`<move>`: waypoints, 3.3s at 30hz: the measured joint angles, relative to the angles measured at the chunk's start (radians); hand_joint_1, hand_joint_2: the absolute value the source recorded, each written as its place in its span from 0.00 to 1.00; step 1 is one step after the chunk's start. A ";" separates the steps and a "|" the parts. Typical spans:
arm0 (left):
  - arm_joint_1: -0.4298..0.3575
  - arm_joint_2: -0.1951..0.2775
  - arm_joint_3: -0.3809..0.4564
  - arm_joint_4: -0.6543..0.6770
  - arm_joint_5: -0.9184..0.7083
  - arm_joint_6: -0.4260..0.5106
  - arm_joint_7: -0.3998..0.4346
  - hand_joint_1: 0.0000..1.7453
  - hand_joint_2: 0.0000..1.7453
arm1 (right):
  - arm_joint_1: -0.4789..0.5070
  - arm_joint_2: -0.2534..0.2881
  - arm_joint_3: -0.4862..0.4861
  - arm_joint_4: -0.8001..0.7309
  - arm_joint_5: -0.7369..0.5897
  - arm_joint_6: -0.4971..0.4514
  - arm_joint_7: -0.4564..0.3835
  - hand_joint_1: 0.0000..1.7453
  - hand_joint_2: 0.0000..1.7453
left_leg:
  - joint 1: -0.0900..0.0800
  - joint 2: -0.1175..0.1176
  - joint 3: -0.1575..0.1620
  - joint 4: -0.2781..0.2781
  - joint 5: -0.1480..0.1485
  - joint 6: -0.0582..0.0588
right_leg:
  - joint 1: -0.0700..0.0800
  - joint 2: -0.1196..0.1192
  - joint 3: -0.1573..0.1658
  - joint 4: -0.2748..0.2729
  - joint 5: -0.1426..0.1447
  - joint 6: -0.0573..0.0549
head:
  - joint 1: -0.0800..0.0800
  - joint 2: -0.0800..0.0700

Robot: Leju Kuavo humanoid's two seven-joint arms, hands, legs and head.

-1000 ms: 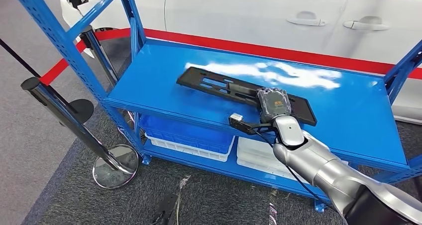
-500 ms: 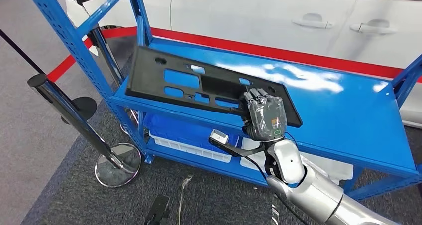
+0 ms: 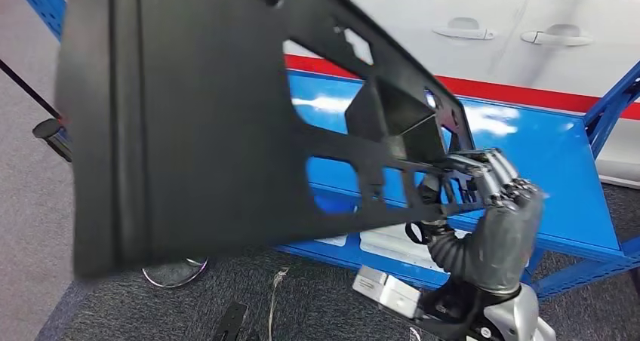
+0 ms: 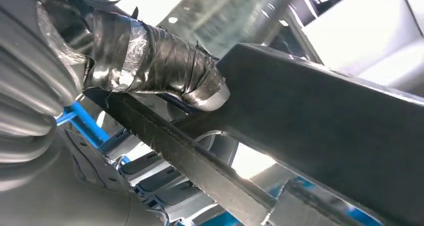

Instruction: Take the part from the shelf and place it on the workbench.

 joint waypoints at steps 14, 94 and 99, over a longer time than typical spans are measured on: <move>0.001 0.013 0.022 -0.001 0.016 -0.081 0.079 0.00 1.00 | 0.113 -0.001 -0.005 -0.146 -0.172 0.122 -0.037 1.00 1.00 | -0.004 0.008 -0.060 -0.005 0.055 0.031 | -0.008 -0.004 0.062 0.058 -0.097 0.034 | 0.004 0.000; -0.036 0.056 -0.040 -0.032 -0.086 -0.140 0.160 0.00 1.00 | 0.300 0.111 0.006 -0.219 -0.531 -0.070 -0.233 1.00 1.00 | -0.016 0.006 0.082 -0.050 -0.051 0.001 | -0.010 -0.025 -0.054 0.009 0.051 0.008 | -0.016 0.000; -0.032 0.055 -0.040 -0.032 -0.084 -0.130 0.172 0.00 1.00 | 0.300 0.112 0.006 -0.214 -0.539 -0.070 -0.234 1.00 1.00 | -0.007 -0.008 0.065 -0.072 0.000 0.027 | -0.007 -0.019 -0.111 0.157 -0.066 0.023 | -0.011 0.000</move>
